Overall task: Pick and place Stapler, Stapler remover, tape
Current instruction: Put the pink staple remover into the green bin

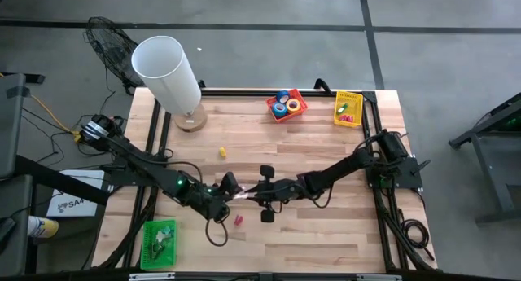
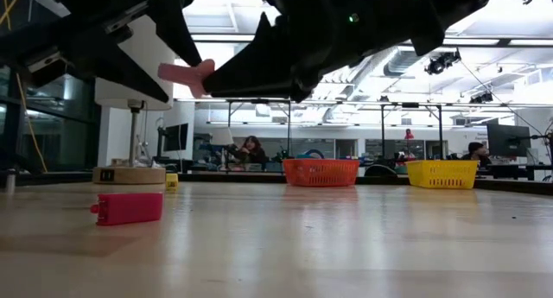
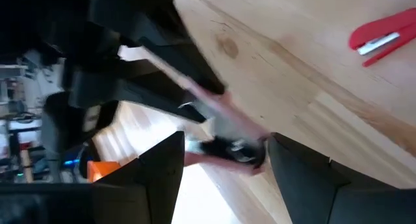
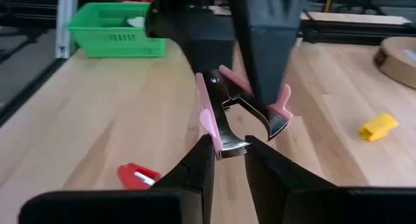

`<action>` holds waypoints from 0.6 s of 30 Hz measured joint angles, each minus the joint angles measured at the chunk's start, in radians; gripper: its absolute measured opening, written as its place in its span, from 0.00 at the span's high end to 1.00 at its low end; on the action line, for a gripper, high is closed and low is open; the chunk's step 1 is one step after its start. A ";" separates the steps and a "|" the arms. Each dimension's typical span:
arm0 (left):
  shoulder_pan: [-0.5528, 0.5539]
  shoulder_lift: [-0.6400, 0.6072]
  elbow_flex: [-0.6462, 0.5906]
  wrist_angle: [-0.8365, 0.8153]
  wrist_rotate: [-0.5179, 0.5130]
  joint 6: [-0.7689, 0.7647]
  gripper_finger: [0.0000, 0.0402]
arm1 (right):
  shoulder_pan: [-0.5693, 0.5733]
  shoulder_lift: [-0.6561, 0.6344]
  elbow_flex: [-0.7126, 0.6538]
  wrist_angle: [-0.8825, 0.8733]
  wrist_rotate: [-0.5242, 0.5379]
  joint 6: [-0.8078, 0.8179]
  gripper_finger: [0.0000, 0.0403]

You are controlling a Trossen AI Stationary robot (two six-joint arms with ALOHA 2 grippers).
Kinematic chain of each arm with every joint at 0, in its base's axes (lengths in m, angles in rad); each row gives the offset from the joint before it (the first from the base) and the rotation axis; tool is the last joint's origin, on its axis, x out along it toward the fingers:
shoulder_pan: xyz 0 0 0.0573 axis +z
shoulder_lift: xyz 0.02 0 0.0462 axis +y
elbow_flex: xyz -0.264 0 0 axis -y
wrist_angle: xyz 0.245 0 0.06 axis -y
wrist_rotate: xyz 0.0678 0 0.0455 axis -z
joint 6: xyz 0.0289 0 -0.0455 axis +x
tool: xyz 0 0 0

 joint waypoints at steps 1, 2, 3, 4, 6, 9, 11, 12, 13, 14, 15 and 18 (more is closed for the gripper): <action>0.000 0.000 0.000 0.006 -0.010 0.007 0.46 | -0.002 0.000 0.000 0.001 -0.014 0.001 0.84; 0.000 0.000 0.000 0.010 -0.016 0.010 0.46 | -0.004 0.000 0.000 0.003 -0.017 0.003 0.84; 0.000 0.000 0.000 0.010 -0.020 0.011 0.46 | -0.005 0.000 0.000 0.003 -0.018 0.007 0.84; 0.000 0.000 0.000 0.009 -0.027 0.012 0.47 | -0.007 0.000 0.000 0.004 -0.021 0.009 0.84; 0.000 0.000 0.000 0.008 -0.045 0.014 0.50 | -0.008 0.000 0.000 -0.001 -0.021 0.009 0.84; 0.000 0.000 -0.001 0.000 -0.056 0.015 0.58 | -0.008 0.000 0.000 -0.002 -0.019 0.010 0.84; -0.001 0.000 -0.001 -0.001 -0.053 0.015 0.65 | -0.008 0.000 0.000 -0.003 -0.016 0.010 0.84; -0.001 0.000 -0.002 -0.001 -0.047 0.015 0.69 | -0.008 0.000 0.000 -0.006 -0.015 0.010 0.84; 0.000 0.000 -0.001 -0.001 -0.040 0.015 0.73 | -0.008 0.000 0.000 -0.010 -0.014 0.010 0.84; 0.000 0.000 -0.002 0.000 -0.036 0.017 0.76 | -0.008 0.000 0.000 -0.015 -0.011 0.012 0.84; 0.000 0.000 -0.002 0.002 -0.034 0.019 0.80 | -0.008 0.000 0.000 -0.018 -0.010 0.013 0.84; 0.000 0.000 0.000 0.009 -0.038 0.022 0.88 | -0.008 0.000 -0.001 -0.024 -0.012 0.015 0.83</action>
